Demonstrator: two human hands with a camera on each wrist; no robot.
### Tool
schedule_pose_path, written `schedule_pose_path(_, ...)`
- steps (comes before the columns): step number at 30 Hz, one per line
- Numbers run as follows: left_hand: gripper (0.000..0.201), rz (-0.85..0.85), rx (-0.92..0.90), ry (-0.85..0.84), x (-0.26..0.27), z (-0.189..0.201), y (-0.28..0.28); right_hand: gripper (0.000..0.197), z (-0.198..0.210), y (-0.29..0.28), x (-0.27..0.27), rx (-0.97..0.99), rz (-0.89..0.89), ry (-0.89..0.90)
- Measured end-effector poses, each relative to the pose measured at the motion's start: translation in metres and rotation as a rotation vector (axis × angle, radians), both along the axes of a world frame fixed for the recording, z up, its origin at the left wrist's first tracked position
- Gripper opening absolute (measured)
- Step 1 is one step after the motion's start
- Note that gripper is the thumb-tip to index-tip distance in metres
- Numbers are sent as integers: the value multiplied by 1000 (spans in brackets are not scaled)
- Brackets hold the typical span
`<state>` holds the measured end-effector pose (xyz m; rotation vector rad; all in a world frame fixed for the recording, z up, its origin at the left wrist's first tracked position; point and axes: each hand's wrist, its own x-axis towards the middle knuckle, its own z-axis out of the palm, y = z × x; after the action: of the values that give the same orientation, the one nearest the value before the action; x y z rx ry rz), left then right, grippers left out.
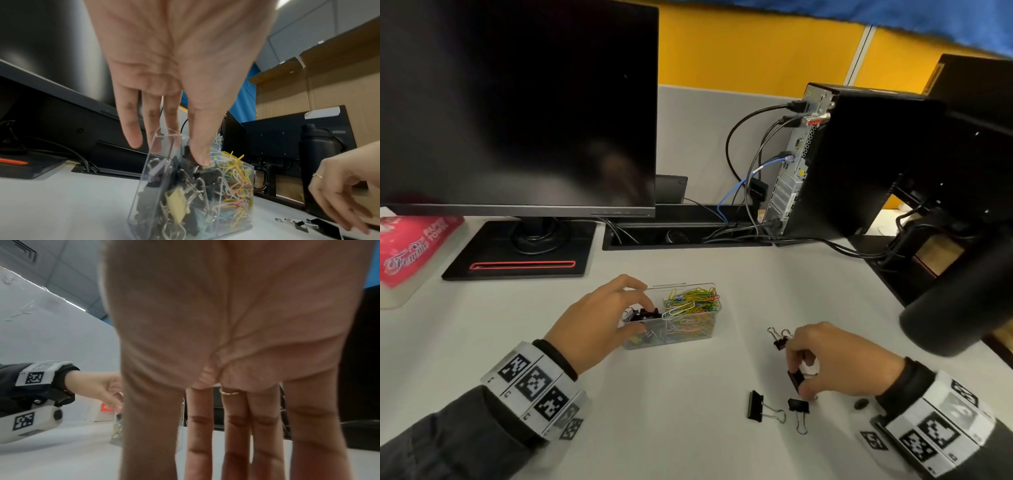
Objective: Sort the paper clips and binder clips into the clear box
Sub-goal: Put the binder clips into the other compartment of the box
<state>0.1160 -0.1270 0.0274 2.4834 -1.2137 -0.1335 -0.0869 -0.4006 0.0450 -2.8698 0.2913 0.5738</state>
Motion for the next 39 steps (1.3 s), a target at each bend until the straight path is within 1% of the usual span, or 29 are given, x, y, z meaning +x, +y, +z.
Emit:
schedule_pose_path(2,24,2,-6,0,0,0,0,21,0,2,-5,-20,-13,33)
schedule_pose_path(4,21,16,-13,7,1,1,-1,20,-1,1,-8,-27,-34,24)
schedule_pose_path(7,14,22,-27,37,1,3,-1,12,-2,-6,0,-45,-54,-68)
schedule_pose_path(9,12,23,-17,40,1,3,-1,10,-6,-11,11,-82,-51,-134)
schedule_pose_path(12,14,32,7,33,0,4,-2,32,-16,-15,30,-136,-47,-126)
schedule_pose_path(13,14,34,10,32,-1,5,-2,35,-18,-15,35,-141,-51,-106)
schedule_pose_path(17,14,31,12,40,-1,5,-2,25,-25,-14,49,-126,-46,-77)
schedule_pose_path(21,14,20,26,28,-1,5,-1,22,-25,-14,52,-180,-12,-95)
schedule_pose_path(23,17,26,32,19,1,5,1,23,-27,-14,51,-156,-8,-104)
schedule_pose_path(25,28,39,31,37,2,5,3,25,-28,-16,50,-103,-3,-102)
schedule_pose_path(27,37,31,56,49,3,6,4,23,-30,-18,49,-70,8,-102)
schedule_pose_path(30,38,-1,160,24,1,7,4,14,-28,-19,49,-69,34,-103)
schedule_pose_path(32,40,-2,193,6,0,7,3,11,-26,-19,49,-57,26,-116)
schedule_pose_path(35,34,20,170,-7,0,8,3,3,-13,-16,52,-78,-23,-202)
schedule_pose_path(38,15,39,154,-13,-1,9,3,5,12,-7,58,-95,-20,-372)
schedule_pose_path(39,14,35,160,-14,-1,8,2,9,22,-2,60,-65,1,-434)
